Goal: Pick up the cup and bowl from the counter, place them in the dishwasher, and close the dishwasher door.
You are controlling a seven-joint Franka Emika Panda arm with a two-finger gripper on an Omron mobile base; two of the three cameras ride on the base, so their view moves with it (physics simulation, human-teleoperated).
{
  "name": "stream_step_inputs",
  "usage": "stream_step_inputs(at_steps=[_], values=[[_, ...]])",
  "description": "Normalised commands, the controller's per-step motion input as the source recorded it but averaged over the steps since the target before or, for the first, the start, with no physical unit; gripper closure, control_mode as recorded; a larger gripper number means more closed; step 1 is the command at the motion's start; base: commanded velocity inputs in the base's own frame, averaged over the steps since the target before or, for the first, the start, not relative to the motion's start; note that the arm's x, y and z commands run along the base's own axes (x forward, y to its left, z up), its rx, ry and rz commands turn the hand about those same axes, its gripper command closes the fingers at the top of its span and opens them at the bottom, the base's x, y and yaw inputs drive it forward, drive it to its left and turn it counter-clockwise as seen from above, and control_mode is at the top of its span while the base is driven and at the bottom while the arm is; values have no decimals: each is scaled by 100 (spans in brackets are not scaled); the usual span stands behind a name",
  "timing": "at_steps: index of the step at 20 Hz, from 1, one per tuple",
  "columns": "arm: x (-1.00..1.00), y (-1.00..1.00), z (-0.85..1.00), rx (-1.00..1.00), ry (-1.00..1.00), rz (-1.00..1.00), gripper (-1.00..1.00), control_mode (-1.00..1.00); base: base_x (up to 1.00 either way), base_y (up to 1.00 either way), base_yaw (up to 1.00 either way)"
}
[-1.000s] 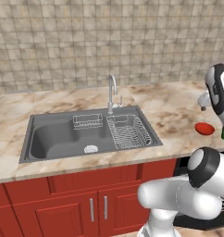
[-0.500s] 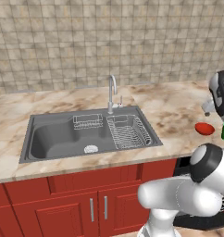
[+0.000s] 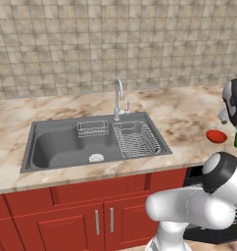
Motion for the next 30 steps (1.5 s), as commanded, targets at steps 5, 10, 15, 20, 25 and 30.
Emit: stream_step_inputs(at_steps=[5,10,15,20,25,30], values=[[0,-10,-12,-13,-4,0,-100,-100,0,0,0],[0,-7,-17,-8,0,1,-100,-100,0,0,0],[0,-12,-10,-4,0,2,-100,-100,0,0,0],[0,-19,0,-2,0,1,-100,-100,0,0,0],[0,-20,-3,-3,0,0,-100,-100,0,0,0],[0,-16,-12,-4,0,0,-100,-100,0,0,0]])
